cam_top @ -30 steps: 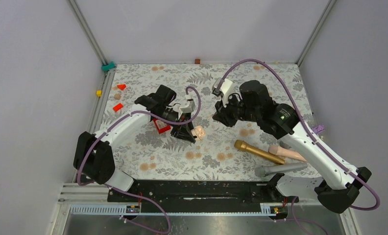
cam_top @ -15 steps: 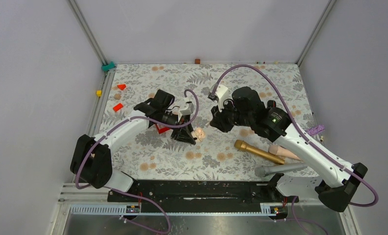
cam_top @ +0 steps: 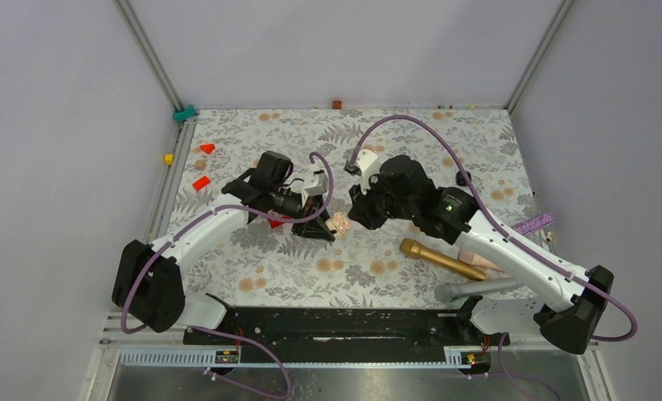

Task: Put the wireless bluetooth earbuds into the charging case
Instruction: Place the earbud in the charging case.

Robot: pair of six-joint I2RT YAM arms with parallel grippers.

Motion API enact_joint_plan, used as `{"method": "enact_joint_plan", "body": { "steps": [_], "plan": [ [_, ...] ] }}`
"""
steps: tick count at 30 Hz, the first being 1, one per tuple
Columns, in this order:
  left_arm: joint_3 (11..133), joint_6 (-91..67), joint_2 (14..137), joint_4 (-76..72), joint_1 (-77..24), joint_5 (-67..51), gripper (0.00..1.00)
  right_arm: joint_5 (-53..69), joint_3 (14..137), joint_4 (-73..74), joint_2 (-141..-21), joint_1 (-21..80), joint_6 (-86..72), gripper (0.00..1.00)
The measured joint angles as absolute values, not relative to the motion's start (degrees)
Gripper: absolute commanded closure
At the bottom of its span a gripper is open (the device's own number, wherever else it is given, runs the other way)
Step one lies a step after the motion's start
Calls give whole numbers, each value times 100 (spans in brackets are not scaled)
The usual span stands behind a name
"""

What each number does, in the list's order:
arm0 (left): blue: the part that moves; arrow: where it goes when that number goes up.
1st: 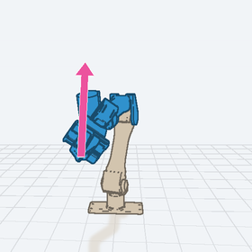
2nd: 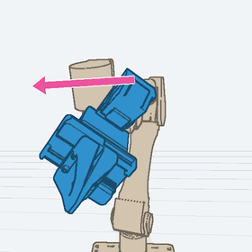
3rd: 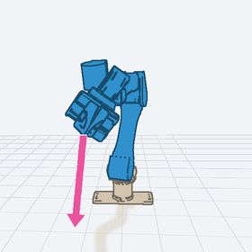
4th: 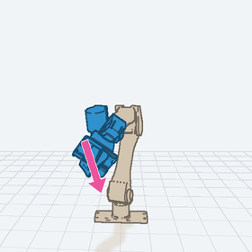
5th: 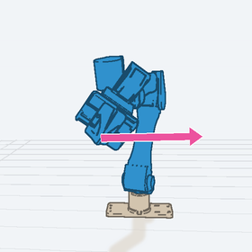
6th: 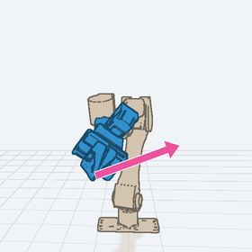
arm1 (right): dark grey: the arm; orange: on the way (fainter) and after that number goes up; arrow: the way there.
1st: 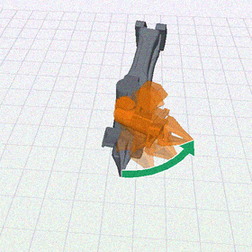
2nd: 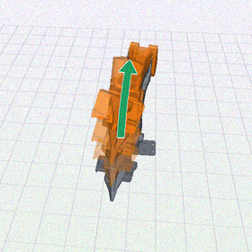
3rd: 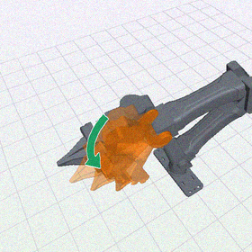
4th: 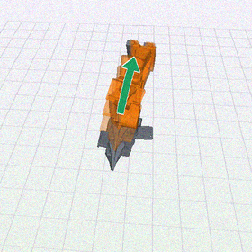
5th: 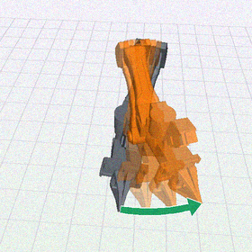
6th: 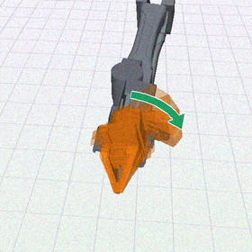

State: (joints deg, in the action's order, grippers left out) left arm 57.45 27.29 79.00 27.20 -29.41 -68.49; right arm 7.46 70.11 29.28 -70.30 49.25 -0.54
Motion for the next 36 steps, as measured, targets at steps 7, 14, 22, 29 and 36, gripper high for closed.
{"method": "enact_joint_plan", "body": {
  "steps": [7, 14, 22, 29, 36],
  "plan": [
    [5714, 2652, 7900, 2630, -2941, -6816, 100, 646, 7011, 2877, -7028, 5050, -56, 78],
    [5682, 2495, 7900, 2517, -2941, -6711, 100, 534, 7011, 2877, -7028, 5140, -54, 78],
    [5680, 2408, 7900, 2423, -2941, -6606, 100, 495, 7011, 2877, -7035, 5295, -51, 78],
    [5677, 2394, 7900, 2421, -2941, -6593, 100, 340, 7011, 2877, -7100, 5347, -49, 78],
    [5673, 2392, 7900, 2405, -2941, -6593, 100, 150, 7011, 2873, -7126, 5411, 14, 78]
  ]
}}
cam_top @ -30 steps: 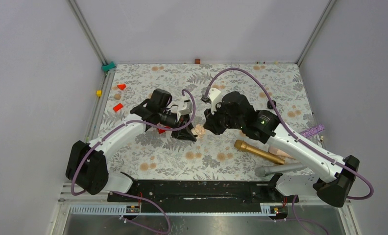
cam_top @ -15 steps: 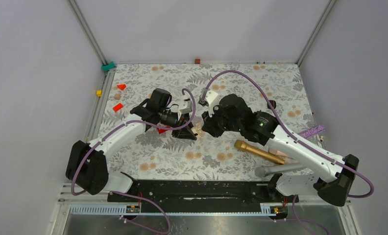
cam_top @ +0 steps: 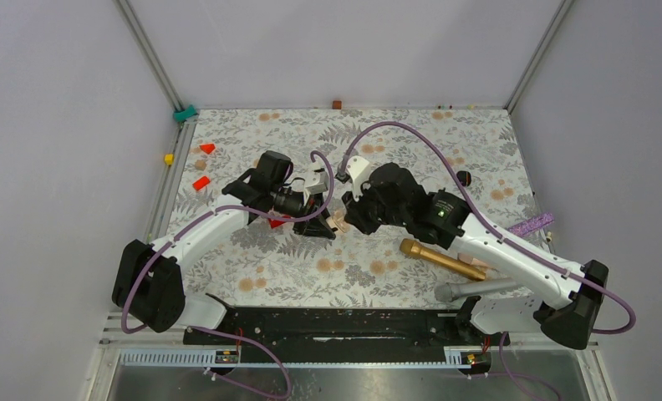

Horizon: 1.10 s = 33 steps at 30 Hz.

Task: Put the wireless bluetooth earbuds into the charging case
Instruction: Place the earbud in the charging case.

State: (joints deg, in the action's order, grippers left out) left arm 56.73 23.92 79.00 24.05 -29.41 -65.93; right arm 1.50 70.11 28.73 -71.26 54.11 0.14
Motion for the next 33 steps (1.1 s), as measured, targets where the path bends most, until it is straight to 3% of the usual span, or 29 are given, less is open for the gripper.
{"method": "enact_joint_plan", "body": {
  "steps": [33],
  "plan": [
    [5658, 2366, 7900, 2423, -2939, -6571, 100, -440, 7013, 2751, -7303, 5756, 169, 78]
  ]
}}
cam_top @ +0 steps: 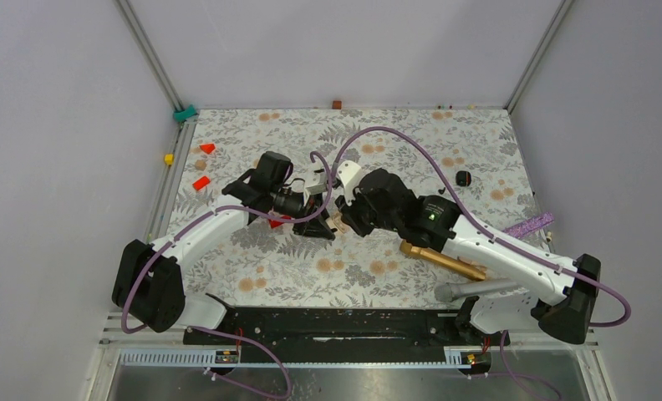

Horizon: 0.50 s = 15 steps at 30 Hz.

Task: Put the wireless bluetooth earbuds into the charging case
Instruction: Place the earbud in the charging case.

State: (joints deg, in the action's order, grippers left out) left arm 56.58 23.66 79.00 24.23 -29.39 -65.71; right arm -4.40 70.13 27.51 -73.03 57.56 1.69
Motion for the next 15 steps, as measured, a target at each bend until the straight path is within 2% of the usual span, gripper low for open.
{"method": "enact_joint_plan", "body": {
  "steps": [15],
  "plan": [
    [5610, 2322, 7891, 2421, -2934, -6504, 100, -556, 7022, 2755, -7349, 5837, 183, 78]
  ]
}}
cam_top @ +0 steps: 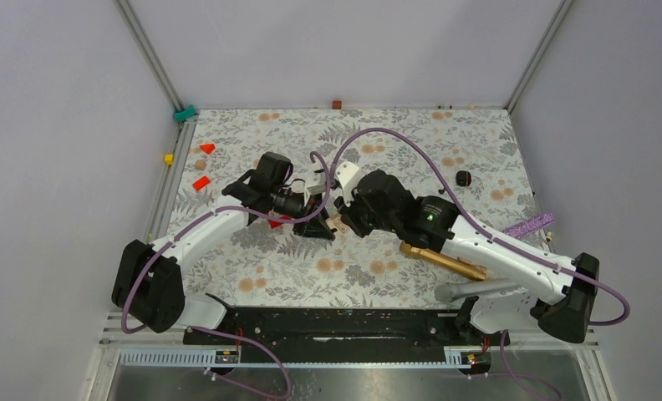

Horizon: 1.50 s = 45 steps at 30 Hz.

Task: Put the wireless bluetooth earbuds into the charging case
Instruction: Place the earbud in the charging case.

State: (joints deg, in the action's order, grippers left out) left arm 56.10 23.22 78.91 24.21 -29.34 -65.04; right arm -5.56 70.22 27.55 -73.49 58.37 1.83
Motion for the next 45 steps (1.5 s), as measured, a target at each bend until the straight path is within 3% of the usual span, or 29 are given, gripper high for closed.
{"method": "enact_joint_plan", "body": {
  "steps": [23, 45],
  "plan": [
    [5319, 1900, 7769, 1879, -2930, -6287, 100, -593, 7035, 2749, -7500, 5907, 71, 79],
    [5299, 2147, 7703, 2075, -2930, -6436, 100, -43, 7067, 2755, -7483, 5918, 106, 58]
  ]
}}
